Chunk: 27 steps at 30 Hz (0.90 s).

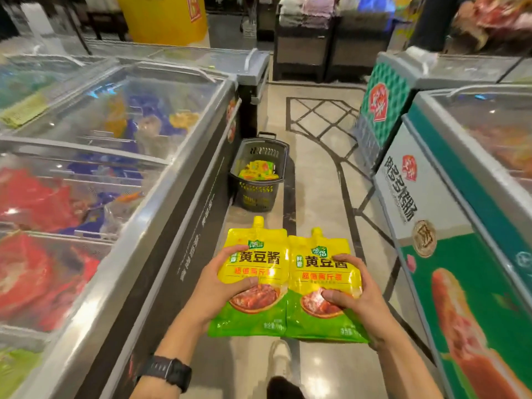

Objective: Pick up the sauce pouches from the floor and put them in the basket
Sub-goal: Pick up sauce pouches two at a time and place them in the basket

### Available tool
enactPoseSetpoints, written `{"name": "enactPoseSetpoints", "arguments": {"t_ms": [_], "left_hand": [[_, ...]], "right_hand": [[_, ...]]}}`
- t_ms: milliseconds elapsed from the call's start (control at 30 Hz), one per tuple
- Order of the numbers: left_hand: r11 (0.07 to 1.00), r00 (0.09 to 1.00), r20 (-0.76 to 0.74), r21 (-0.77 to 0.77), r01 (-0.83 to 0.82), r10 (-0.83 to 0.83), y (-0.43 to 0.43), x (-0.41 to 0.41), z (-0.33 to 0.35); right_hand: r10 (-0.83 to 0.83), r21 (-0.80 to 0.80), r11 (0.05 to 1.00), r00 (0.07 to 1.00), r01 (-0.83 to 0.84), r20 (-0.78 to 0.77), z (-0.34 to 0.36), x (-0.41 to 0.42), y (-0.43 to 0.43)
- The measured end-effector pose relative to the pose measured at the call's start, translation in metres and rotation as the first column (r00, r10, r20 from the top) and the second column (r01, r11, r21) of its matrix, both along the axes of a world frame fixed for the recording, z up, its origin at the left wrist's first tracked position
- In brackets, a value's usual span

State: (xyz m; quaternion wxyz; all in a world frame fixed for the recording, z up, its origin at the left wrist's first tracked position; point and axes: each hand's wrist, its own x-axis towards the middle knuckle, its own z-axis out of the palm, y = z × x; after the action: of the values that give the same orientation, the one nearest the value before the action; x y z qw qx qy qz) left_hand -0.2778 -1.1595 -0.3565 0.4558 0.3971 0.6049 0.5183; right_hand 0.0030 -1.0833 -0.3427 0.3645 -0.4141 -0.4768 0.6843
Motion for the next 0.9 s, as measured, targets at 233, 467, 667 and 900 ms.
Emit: {"name": "enactPoseSetpoints", "arguments": {"t_ms": [233,467,667,900], "left_hand": [[0.999,0.999,-0.02,-0.031,-0.026,0.025,0.147,-0.047,0.0],[0.998,0.997,-0.064,-0.054,-0.037,0.034,0.277,-0.103,-0.007],[0.995,0.999,0.045,-0.089,0.034,-0.031,0.402,-0.179,-0.037],[0.977,0.988,0.119,-0.179,0.118,-0.097,0.546,-0.252,-0.047]], "right_hand": [[-0.003,-0.078,0.997,1.0,0.001,-0.021,-0.011,-0.048,0.149],[0.018,-0.104,0.994,1.0,-0.015,0.019,-0.02,-0.105,0.285],[0.005,-0.103,0.995,0.995,0.006,0.103,-0.033,-0.171,0.399],[-0.034,-0.144,0.988,0.988,0.056,0.148,-0.029,-0.243,0.522]]}}
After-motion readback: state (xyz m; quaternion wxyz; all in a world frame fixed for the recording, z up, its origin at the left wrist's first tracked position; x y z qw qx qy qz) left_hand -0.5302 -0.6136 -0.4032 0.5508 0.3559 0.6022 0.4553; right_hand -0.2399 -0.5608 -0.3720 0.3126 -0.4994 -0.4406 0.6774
